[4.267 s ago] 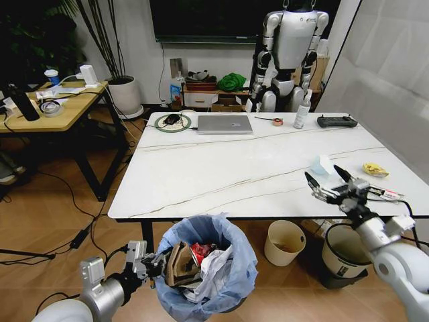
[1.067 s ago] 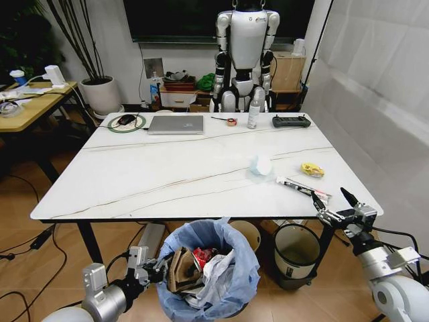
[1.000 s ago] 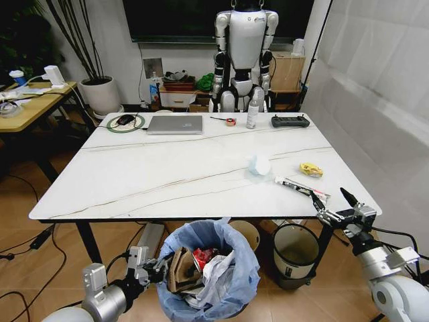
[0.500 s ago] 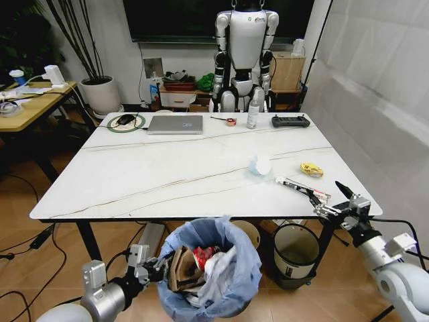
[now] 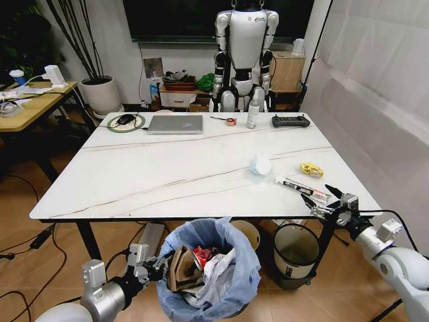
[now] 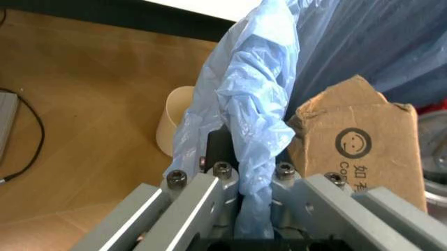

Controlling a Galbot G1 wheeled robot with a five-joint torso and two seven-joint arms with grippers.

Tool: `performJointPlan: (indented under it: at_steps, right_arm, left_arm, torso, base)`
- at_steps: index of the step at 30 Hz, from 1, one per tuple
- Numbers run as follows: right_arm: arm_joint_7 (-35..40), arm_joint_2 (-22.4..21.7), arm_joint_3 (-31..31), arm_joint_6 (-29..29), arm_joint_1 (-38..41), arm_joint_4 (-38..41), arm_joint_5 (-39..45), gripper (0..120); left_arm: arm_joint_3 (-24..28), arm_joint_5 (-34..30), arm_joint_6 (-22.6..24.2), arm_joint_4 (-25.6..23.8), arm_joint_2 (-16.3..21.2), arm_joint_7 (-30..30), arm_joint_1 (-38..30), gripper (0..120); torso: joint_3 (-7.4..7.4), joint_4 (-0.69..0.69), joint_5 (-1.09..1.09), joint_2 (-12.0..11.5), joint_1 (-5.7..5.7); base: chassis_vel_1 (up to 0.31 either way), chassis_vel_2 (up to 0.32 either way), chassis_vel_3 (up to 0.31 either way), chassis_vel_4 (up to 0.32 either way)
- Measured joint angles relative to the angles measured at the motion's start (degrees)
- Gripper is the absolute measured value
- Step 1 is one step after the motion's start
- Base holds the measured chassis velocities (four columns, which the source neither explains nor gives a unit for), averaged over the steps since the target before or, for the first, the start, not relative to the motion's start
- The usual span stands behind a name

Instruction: Pick up the trash bin and place the trash from the table into it.

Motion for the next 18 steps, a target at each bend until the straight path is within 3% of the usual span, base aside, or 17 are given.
performJointPlan:
  at_steps: [5,18]
  right_arm:
    - [-2.3,-2.4,-1.7,0.3,3.6,-5.1,0.3,100]
    - [-4.1,-2.6,-5.3,0.0,7.0,-7.4,1.0,100]
  left_arm:
    - [0.0,-0.5,0.0,0.3,0.4,0.0,-0.7,0]
    - [0.0,-0.4,0.0,0.4,0.0,0.0,-0.4,0]
  torso:
    - [0.00,-0.02,-0.03,0.0,0.00]
    - [0.00,-0.01,-0.03,0.0,-0.01]
  base:
    - [0.000,0.000,0.000,0.000]
    - [0.000,0.000,0.000,0.000]
